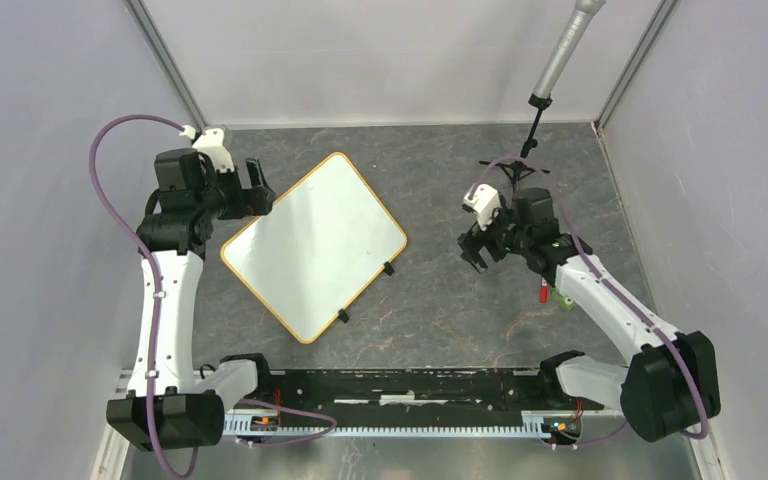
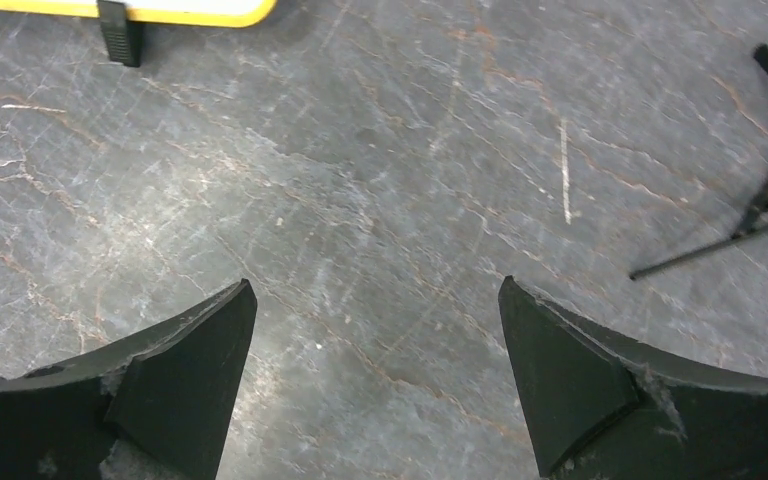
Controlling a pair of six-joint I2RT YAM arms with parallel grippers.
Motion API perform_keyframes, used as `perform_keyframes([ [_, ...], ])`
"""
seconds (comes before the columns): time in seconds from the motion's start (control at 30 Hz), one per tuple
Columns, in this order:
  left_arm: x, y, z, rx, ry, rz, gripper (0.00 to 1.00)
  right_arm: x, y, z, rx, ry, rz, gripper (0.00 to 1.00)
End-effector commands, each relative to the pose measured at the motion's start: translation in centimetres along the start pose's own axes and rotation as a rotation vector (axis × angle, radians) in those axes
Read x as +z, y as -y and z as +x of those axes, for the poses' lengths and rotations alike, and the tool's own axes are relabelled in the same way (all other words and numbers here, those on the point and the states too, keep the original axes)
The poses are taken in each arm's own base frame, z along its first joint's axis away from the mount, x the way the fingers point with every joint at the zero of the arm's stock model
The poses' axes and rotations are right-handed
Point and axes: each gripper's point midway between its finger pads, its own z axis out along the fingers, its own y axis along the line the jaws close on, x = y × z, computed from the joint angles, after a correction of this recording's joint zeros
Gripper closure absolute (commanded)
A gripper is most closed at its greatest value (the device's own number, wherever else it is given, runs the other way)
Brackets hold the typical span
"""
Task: Write a sentence on the whiteboard
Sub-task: Move the whiteboard stand to the center of the board.
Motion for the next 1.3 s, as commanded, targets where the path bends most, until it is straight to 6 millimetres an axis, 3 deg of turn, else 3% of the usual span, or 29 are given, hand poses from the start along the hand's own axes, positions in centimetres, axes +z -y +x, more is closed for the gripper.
perform_keyframes([
  [0.0, -1.2, -0.7, -3.3, -0.092, 0.13, -0.083, 0.0, 1.6, -0.6, -3.1, -0.061, 0.037, 0.017, 0.03],
  [0.23, -1.2, -1.0, -3.3, -0.132, 0.144, -0.103, 0.0, 5.5, -5.0, -5.3, -0.05, 0.064, -0.049, 0.01],
  [0.37, -1.1, -1.3, -3.2, -0.141, 0.155, -0.117, 0.0, 7.6, -6.7, -6.5, -0.011, 0.09, -0.01, 0.15],
  [0.6, -0.8, -1.5, -3.0, -0.156, 0.151, -0.127, 0.0, 11.2, -10.8, -7.5, -0.062, 0.066, -0.09, 0.23],
  [0.9, -0.9, -1.4, -2.9, -0.161, 0.164, -0.125, 0.0, 14.8, -12.4, -6.7, -0.103, 0.003, -0.113, 0.35],
  [1.1, -1.0, -1.3, -3.0, -0.167, 0.169, -0.119, 0.0, 15.4, -13.5, -5.9, -0.099, -0.021, -0.148, 0.44],
  [1.27, -0.9, -1.3, -2.8, -0.173, 0.166, -0.116, 0.0, 15.3, -14.5, -3.7, -0.078, -0.067, -0.172, 0.46],
])
